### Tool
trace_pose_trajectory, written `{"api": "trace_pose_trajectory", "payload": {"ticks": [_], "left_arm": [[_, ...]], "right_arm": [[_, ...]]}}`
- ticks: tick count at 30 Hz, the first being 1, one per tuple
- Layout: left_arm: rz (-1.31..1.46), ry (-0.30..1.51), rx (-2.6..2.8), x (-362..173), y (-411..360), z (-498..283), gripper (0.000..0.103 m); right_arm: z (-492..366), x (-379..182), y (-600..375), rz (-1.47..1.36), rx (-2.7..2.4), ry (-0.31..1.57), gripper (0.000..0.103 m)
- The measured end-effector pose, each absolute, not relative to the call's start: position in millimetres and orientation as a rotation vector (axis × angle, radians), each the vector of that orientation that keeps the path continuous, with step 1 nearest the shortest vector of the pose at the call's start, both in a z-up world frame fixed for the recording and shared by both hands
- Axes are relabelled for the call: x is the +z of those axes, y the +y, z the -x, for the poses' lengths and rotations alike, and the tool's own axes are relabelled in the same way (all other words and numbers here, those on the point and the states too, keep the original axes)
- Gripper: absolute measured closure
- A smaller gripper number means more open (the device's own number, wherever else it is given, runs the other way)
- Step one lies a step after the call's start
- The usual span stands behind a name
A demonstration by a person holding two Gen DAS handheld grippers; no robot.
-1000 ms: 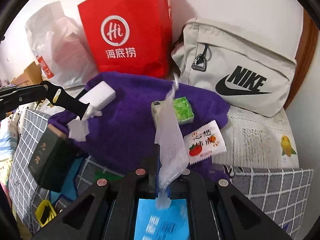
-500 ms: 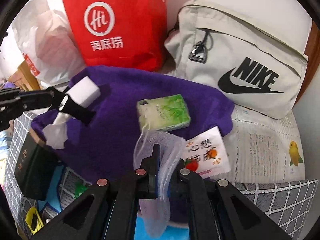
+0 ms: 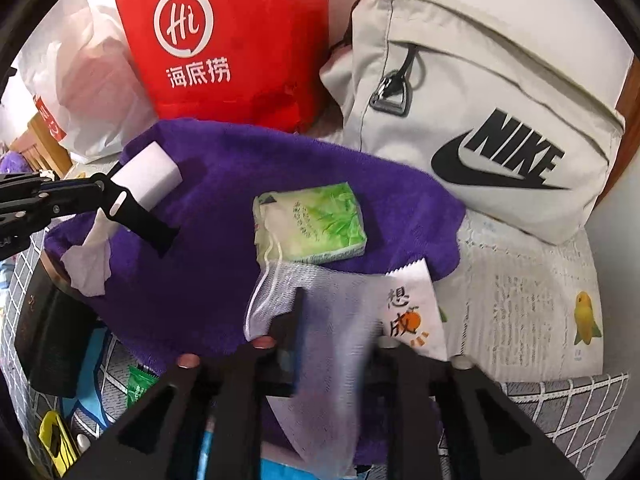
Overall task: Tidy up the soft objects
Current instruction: 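Lower white mesh bag onto purple towel and open right gripper, then grasp black watch strap with right gripper while left holds yellow bag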
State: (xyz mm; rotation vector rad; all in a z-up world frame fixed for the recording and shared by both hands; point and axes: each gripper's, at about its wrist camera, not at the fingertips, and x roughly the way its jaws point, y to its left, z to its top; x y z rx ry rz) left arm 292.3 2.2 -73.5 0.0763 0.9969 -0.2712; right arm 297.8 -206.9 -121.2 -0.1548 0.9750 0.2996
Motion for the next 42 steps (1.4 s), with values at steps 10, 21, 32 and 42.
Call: {"api": "trace_pose_trajectory", "payload": {"ticks": [10,21,32,42], "left_arm": [[-0.094,1.004,-0.193,-71.8,8.5,-294.0,0.057],[-0.074,0.957,-0.123,-43.3,20.7,-279.5,0.038],[-0.049,0.9,-0.091,-12.9,42.1,-232.1,0.037],[0.01,0.873,-0.094,-7.8,59.9,-166.7,0.037]], "right_arm": [[-298.8,-112.4,-197.1,0.202,0.301,0.945,0.06],[-291.5,-88.4,-202.0,0.158,0.29,0.899,0.044],[-256.1,-58.5,-204.0,0.175,0.264,0.845,0.042],[-205.5,-28.7,-203.1,0.158,0.254,0.778,0.042]]}}
